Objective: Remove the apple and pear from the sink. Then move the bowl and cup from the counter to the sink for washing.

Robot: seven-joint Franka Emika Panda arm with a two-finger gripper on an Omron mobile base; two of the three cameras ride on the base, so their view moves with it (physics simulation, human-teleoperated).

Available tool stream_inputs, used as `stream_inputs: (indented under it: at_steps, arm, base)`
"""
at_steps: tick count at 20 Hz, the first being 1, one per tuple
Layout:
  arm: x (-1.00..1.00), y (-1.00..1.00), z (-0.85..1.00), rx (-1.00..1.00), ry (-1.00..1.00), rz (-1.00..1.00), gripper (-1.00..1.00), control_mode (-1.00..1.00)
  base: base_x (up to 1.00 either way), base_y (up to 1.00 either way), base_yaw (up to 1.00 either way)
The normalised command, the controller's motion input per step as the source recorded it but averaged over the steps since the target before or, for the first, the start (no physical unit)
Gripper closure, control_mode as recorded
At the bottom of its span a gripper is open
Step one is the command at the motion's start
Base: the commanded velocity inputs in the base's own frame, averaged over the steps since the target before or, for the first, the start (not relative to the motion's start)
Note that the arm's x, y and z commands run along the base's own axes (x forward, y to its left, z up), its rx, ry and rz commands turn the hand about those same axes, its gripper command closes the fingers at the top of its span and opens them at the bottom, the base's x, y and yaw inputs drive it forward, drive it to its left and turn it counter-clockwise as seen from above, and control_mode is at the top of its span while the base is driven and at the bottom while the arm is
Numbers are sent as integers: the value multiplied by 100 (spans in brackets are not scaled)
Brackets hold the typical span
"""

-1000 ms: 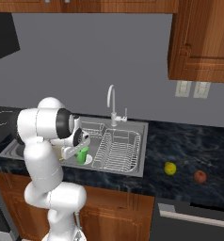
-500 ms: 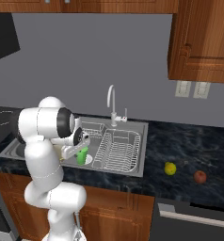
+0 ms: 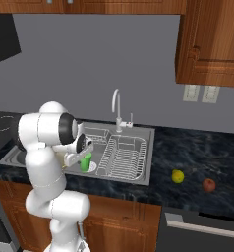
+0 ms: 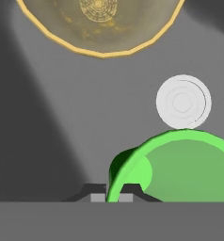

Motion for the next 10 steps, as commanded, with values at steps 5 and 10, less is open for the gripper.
stream_inputs:
  at_steps: [5,10]
  arm:
    - [0,1,-22,0,-11,-4,100,-100]
    - [0,1,-22,0,-7,-6,100,-100]
  base:
    - [0,0,0]
    - [0,0,0]
